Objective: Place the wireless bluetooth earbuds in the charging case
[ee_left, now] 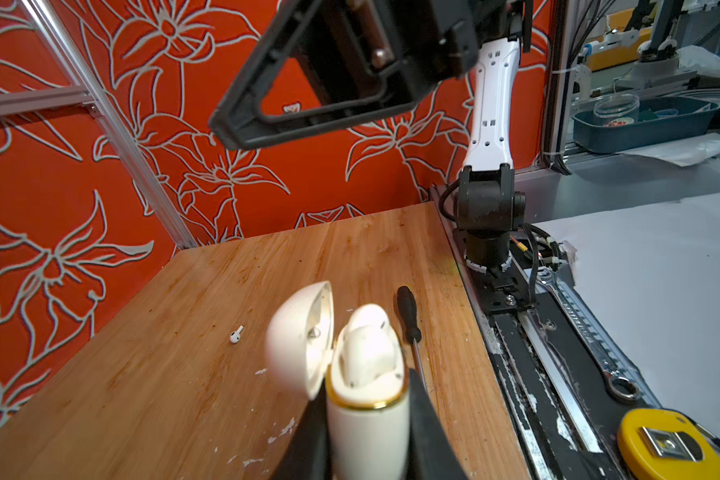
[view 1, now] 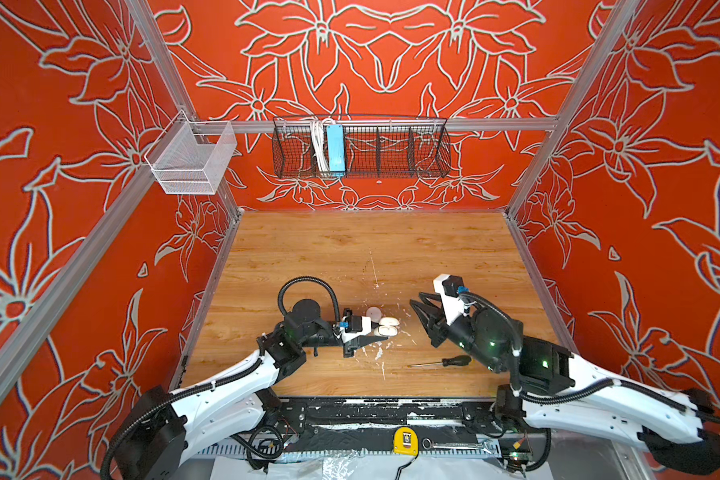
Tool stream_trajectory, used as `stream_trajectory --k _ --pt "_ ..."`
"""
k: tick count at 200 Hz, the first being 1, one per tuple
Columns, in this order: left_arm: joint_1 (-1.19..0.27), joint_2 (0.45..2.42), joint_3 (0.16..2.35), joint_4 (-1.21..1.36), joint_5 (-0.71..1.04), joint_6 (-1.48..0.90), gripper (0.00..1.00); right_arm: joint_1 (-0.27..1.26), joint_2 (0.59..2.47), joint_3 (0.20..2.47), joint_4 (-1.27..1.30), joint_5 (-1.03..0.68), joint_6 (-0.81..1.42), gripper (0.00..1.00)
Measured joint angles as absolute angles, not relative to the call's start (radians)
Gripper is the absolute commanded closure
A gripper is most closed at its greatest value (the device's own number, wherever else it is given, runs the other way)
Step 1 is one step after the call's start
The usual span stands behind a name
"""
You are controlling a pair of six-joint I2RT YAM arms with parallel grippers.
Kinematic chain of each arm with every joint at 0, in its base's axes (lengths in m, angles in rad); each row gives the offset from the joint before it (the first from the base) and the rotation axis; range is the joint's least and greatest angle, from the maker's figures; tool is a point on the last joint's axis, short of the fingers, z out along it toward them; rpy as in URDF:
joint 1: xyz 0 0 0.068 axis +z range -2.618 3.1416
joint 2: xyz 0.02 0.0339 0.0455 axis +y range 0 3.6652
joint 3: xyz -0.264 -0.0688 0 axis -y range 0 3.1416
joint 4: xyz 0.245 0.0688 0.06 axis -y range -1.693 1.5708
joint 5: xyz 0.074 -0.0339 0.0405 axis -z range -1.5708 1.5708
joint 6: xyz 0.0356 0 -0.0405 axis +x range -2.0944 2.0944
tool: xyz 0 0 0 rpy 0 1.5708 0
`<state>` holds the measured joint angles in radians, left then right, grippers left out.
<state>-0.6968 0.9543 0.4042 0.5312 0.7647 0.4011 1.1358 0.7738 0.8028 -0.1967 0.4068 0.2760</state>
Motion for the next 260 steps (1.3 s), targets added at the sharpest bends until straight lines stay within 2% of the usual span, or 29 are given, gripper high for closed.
stream_trajectory --k 58,162,223,260 --pt "-0.715 0.972 0.426 0.476 0.781 0.455 1.00 1.033 0.956 0.836 -0.258 0.265 0.312 0.67" --pt "-0.717 0.980 0.442 0.406 0.723 0.445 1.00 1.029 1.040 0.858 -0.258 0.047 0.295 0.67" --pt "-0.720 0.980 0.452 0.388 0.645 0.413 1.00 1.039 1.016 0.852 -0.239 0.033 0.304 0.67" --pt "-0.720 1.031 0.473 0.392 0.464 0.328 1.00 1.049 0.934 0.819 -0.263 0.123 0.337 0.63"
